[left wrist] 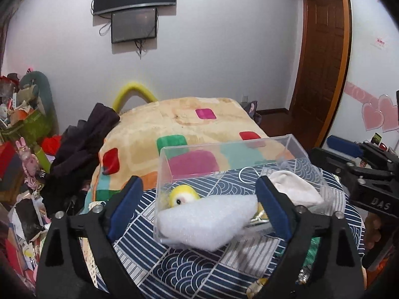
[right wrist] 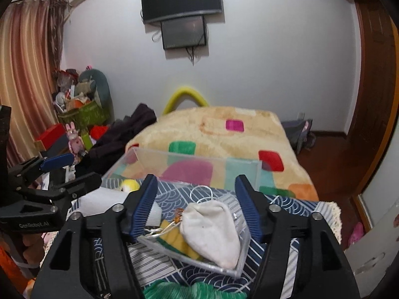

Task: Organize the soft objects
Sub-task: 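Lower the ball and cloth into the clear box and open both tools, then grasp the black-trimmed white pouch with the left tool while the right tool grasps the green knitted glove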

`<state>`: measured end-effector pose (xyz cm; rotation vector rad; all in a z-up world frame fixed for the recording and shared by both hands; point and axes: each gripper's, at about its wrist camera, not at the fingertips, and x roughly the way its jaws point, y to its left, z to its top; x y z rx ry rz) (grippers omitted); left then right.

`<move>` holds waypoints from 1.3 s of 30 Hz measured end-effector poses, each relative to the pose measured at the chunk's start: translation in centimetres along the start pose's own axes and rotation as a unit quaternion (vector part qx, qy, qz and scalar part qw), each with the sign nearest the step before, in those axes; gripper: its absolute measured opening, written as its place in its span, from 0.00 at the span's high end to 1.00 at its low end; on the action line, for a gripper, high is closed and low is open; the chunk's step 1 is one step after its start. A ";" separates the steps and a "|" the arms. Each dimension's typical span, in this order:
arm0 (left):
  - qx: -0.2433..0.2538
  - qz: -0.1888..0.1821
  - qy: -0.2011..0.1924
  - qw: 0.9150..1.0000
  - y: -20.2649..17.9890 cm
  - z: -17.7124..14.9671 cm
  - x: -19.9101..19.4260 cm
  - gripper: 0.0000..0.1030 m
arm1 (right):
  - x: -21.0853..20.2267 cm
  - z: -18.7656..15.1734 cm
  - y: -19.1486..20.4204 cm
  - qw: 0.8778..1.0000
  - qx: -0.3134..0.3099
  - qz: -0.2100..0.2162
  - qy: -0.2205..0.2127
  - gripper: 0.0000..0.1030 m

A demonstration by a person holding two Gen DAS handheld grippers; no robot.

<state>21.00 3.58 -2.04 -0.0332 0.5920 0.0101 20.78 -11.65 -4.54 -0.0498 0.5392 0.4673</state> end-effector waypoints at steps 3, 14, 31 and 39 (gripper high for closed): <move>-0.003 -0.001 -0.010 1.000 0.1 -0.5 -1.8 0.07 | -1.9 -0.1 0.5 1.000 -0.007 -0.003 -0.025 0.30; -0.031 -0.023 -0.010 0.999 0.0 -5.0 -6.1 0.01 | -6.3 -3.4 0.4 0.998 -0.009 -0.021 -0.053 0.25; 0.007 -0.088 0.037 0.995 -5.4 -11.5 -5.9 0.01 | -4.6 -9.9 -0.9 0.998 0.041 -0.030 0.027 0.25; 0.030 -0.114 0.068 0.991 -7.5 -12.7 -3.7 0.00 | -4.0 -10.9 -1.4 0.998 0.044 -0.027 0.039 0.25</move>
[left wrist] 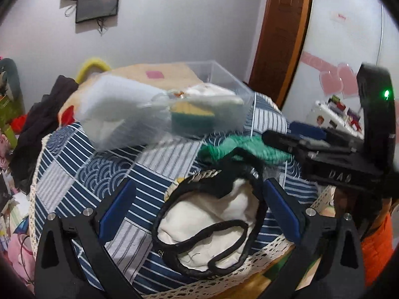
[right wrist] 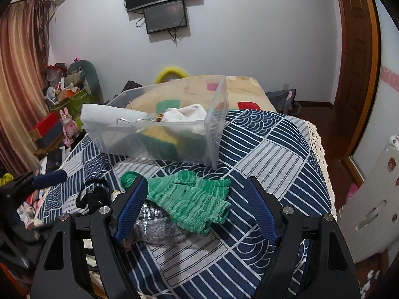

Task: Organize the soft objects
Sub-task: 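Grasp the black-trimmed white pouch with the left tool while the right tool grasps the green knitted glove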

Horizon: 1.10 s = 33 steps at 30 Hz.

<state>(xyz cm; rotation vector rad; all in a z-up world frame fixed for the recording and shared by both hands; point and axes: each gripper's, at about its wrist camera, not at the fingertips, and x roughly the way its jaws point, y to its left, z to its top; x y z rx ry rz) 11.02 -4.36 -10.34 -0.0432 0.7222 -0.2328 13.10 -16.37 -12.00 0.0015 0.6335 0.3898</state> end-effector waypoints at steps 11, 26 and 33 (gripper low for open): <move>-0.040 -0.046 0.069 0.996 1.7 -1.7 4.6 0.27 | 1.4 -0.7 0.1 1.000 0.001 0.008 0.018 0.29; -0.054 -0.048 0.019 0.997 3.6 -1.4 0.4 0.69 | 1.7 -1.0 0.4 1.000 -0.019 0.004 0.023 0.75; -0.069 -0.001 -0.011 0.998 5.2 -0.6 -1.1 0.73 | 0.7 -0.5 0.6 1.000 -0.018 0.004 0.007 0.83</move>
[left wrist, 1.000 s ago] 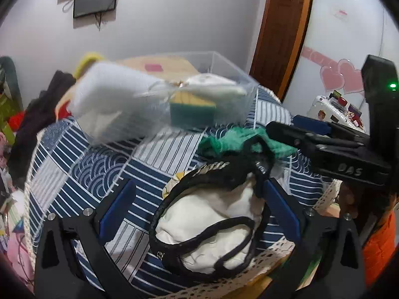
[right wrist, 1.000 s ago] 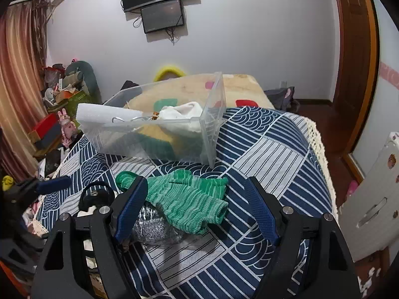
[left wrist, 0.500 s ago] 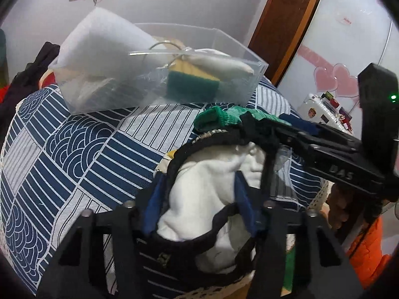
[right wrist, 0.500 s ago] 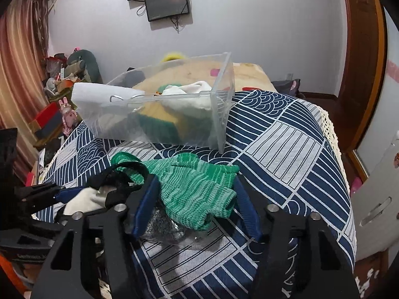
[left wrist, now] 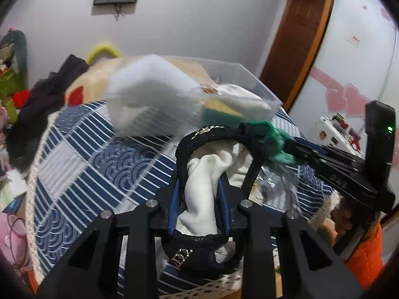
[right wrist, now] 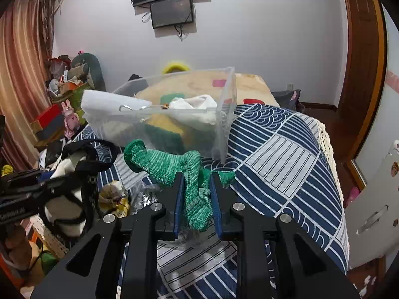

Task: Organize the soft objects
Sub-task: 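Grasp the black-trimmed white pouch with the left tool while the right tool grasps the green knitted glove, then carry the pouch and glove into the clear box and open both tools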

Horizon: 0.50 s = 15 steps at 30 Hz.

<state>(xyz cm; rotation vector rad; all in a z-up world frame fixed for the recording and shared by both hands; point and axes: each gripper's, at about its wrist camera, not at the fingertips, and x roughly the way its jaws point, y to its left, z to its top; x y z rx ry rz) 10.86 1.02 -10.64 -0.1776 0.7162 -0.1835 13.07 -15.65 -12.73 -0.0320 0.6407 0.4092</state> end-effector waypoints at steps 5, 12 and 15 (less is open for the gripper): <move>-0.002 0.022 -0.023 1.000 0.4 0.7 -0.9 0.73 | -0.8 0.5 0.4 1.000 -0.004 0.001 -0.018 0.84; 0.001 0.041 -0.053 0.998 0.7 1.9 -2.4 0.74 | -2.1 1.5 1.1 0.999 -0.011 0.006 -0.046 0.84; 0.001 0.046 -0.069 0.997 0.8 2.7 -3.1 0.74 | -2.6 2.1 1.3 0.998 -0.014 0.008 -0.058 0.87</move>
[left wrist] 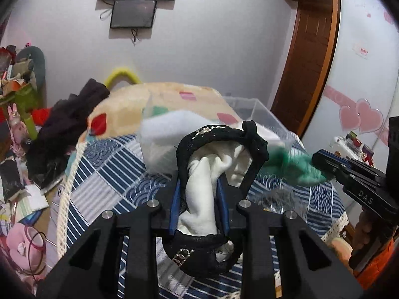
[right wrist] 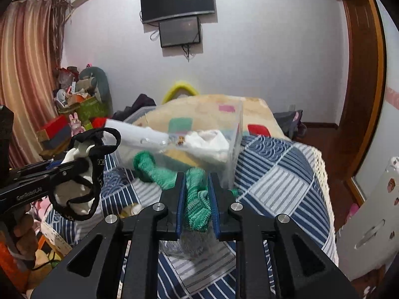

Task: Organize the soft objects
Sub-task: 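Carry the pouch and glove into the clear box and open both tools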

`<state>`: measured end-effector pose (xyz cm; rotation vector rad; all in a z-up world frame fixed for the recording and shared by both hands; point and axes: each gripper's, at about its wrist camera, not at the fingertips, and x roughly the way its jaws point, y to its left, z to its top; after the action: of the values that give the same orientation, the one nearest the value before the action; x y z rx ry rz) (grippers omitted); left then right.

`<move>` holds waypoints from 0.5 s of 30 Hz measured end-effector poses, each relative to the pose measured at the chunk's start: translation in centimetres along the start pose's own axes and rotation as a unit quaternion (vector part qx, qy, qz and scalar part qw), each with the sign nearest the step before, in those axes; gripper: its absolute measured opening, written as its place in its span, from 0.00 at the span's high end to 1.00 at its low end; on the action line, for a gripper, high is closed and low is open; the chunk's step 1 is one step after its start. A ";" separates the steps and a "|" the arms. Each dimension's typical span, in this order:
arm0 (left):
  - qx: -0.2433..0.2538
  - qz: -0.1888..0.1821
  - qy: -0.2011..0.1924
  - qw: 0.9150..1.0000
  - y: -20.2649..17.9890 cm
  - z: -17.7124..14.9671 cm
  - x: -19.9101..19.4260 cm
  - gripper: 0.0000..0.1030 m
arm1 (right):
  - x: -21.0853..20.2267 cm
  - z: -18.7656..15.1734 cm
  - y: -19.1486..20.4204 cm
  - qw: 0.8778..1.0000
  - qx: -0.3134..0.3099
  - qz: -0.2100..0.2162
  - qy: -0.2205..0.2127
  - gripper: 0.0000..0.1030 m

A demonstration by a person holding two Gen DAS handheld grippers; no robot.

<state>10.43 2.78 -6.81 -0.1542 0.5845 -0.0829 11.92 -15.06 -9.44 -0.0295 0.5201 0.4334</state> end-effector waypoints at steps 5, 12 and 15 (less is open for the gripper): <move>0.001 0.002 -0.028 1.000 0.4 1.7 -0.7 0.74 | -0.7 1.6 0.4 1.000 -0.004 0.006 -0.026 0.90; -0.004 0.016 -0.045 0.999 1.1 2.8 -1.0 0.74 | 0.6 1.0 0.6 1.000 -0.009 0.019 0.003 0.85; -0.012 0.023 -0.036 0.999 1.6 2.3 -0.9 0.74 | 1.9 -0.6 0.8 0.999 -0.014 0.019 0.039 0.63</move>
<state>11.05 4.79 -4.71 -0.1662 0.5164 -0.0251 12.84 -13.68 -10.84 -0.0643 0.5917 0.4779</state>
